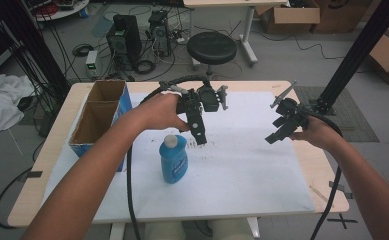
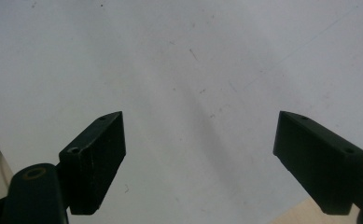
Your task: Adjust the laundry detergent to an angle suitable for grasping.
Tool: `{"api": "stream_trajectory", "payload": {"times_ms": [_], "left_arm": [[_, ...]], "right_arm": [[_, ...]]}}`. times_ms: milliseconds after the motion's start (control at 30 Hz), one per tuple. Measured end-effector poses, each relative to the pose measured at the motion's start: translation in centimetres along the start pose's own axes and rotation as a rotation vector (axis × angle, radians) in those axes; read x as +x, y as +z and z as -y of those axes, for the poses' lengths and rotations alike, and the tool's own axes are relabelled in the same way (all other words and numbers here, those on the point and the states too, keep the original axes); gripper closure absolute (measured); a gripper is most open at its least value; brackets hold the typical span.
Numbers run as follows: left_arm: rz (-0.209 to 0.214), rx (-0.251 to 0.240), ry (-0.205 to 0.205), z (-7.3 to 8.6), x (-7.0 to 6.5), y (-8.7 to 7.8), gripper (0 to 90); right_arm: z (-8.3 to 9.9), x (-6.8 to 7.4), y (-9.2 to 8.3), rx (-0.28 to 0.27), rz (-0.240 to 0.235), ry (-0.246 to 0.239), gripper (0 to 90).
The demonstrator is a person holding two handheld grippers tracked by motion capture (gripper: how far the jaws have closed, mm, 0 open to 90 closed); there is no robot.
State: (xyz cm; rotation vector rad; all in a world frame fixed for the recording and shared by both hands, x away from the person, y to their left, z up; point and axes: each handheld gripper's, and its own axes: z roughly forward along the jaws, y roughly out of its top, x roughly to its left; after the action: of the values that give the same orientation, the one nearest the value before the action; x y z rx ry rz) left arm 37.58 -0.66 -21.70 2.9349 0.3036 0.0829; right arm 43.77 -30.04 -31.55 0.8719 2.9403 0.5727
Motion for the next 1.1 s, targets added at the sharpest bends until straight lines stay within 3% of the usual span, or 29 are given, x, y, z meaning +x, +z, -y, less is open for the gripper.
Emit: {"api": "stream_trajectory", "payload": {"times_ms": [1100], "left_arm": [[-0.026,-0.012,-0.038,0.9,-0.6,-1.3,21.2]], "right_arm": [[-0.4,1.4,-0.4,-0.013,0.002,-0.025,16.6]]}}
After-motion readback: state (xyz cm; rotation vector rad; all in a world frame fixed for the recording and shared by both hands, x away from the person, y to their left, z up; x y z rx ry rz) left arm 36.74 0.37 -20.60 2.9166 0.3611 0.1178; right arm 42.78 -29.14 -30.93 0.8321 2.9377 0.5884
